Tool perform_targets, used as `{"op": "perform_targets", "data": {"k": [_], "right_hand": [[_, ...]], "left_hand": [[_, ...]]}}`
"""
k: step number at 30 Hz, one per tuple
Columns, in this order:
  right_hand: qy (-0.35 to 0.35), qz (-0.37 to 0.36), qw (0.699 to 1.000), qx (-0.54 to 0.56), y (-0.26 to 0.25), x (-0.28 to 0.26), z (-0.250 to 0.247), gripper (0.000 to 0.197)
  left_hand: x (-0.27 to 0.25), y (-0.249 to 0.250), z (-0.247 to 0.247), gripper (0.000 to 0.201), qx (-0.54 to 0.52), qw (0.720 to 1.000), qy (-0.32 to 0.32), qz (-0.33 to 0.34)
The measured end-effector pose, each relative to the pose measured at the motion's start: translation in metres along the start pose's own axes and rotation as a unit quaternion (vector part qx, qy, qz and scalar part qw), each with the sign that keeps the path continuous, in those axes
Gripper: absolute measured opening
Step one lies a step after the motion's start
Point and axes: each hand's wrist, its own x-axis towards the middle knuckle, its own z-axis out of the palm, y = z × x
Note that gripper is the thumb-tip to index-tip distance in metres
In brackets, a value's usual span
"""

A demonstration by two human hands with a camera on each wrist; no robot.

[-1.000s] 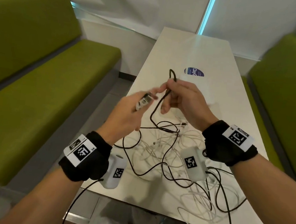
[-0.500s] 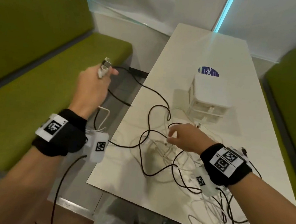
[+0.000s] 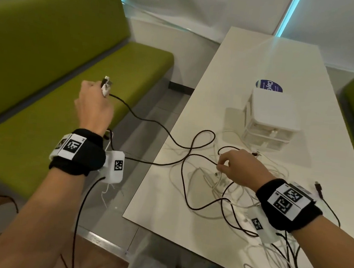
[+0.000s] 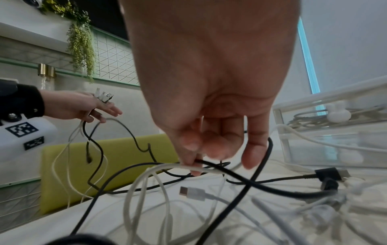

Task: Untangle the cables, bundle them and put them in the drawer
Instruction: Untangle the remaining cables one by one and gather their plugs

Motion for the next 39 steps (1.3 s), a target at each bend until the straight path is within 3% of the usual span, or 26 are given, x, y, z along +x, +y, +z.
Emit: {"op": "perform_targets", "data": {"k": [4,8,10,12,16,19,22,25,29,35,39], "right_hand": [[0.021,0.012,1.0,0.018,-0.002,-0.003,0.003,0.015],[0.022,0.011,0.999,0.032,-0.003,-0.008,0.003,0.015],[0.019,0.007,0.999,0.034,-0.004,-0.01,0.004,0.015],[0.014,0.002,0.999,0.034,-0.003,-0.012,0.003,0.014],[0.008,-0.014,0.999,0.04,0.0,-0.018,0.001,0.016],[0.014,-0.012,0.999,0.04,0.004,-0.023,0.001,0.017],[0.034,-0.013,0.998,0.042,0.006,-0.027,0.003,0.019],[0.09,-0.021,0.995,0.044,0.005,-0.032,0.006,0.022],[0.163,-0.04,0.981,0.1,0.012,-0.042,0.004,0.017],[0.256,-0.024,0.953,0.161,0.033,-0.057,-0.007,0.013],[0.336,0.013,0.903,0.267,0.04,-0.065,-0.017,0.021]], "left_hand": [[0.0,-0.003,0.006,0.015,-0.023,1.0,-0.012,0.002],[-0.019,0.018,0.023,0.037,-0.145,0.974,-0.174,0.02],[-0.041,0.034,0.04,0.043,-0.113,0.955,-0.255,0.102],[-0.065,0.05,0.058,0.034,-0.058,0.933,-0.307,0.176],[-0.098,0.069,0.094,0.037,0.036,0.887,-0.388,0.248],[-0.106,0.073,0.107,0.04,0.074,0.878,-0.403,0.248],[-0.108,0.081,0.109,0.035,0.014,0.883,-0.411,0.227],[-0.114,0.094,0.109,0.028,-0.059,0.893,-0.378,0.237],[-0.121,0.107,0.112,0.022,-0.052,0.894,-0.345,0.283],[-0.127,0.126,0.1,0.026,-0.148,0.902,-0.349,0.205],[-0.13,0.135,0.093,0.024,-0.183,0.9,-0.344,0.196]]}}
